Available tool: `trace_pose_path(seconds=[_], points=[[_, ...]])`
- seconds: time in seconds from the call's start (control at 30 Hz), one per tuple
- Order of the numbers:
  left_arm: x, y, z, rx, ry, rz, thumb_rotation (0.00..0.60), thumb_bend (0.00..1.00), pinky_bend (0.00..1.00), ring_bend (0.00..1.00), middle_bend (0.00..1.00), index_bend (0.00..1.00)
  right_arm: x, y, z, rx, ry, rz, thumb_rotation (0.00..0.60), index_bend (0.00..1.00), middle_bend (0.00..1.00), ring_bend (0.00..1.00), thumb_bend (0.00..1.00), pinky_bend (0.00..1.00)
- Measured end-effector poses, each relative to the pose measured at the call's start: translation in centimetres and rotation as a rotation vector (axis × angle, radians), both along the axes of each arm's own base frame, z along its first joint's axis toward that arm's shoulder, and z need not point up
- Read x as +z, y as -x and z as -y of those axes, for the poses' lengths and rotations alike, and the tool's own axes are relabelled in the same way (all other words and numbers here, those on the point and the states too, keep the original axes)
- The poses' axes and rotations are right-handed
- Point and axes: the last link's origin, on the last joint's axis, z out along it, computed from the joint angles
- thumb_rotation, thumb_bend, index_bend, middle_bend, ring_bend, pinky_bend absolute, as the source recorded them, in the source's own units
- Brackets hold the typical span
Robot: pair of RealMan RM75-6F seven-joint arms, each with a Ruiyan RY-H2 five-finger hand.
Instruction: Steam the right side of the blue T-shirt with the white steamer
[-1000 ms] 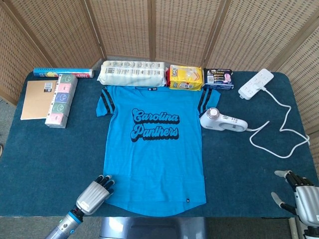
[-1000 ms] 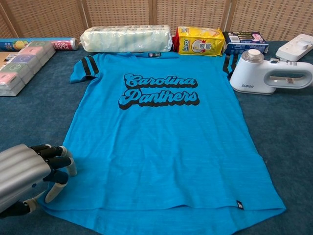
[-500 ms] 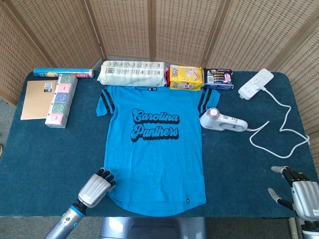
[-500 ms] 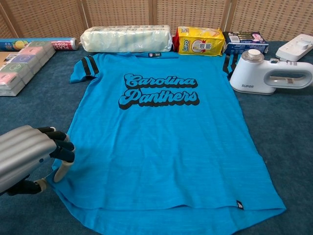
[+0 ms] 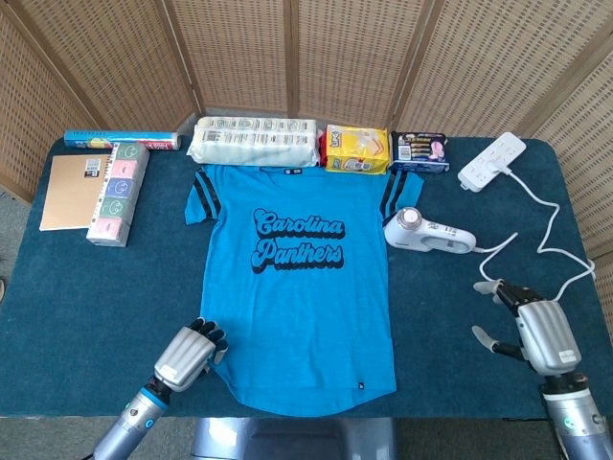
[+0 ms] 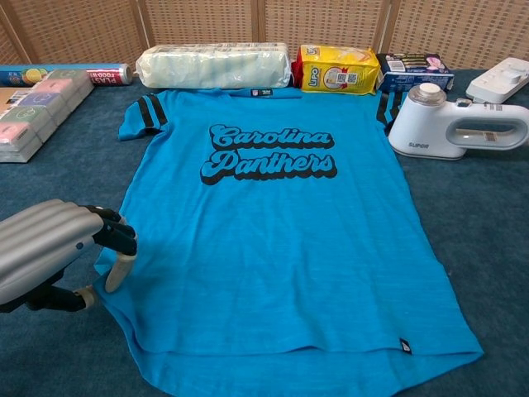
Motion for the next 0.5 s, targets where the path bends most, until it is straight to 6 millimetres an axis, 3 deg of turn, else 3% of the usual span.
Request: trace_pose_path(seconds=[0.23,0.5], points=[[-0.1,-0.6,-0.3,0.0,0.023,0.002,0.598,0.47,0.34,0.36,0.51,0.67,-0.7,-2.1,4.0,0.027,-0.07,-0.004,0.568,0.29,0.37,0.43,0.28,0.46],[0.0,-0.7,0.0,0.0,0.042,-0.003,0.597,0.47,0.34,0.36,0.51,0.67,-1.1,-3.2,8.7,0.0,-0.102,-0.044,0.572,0.26,0.35,0.39,0.27,0.43]])
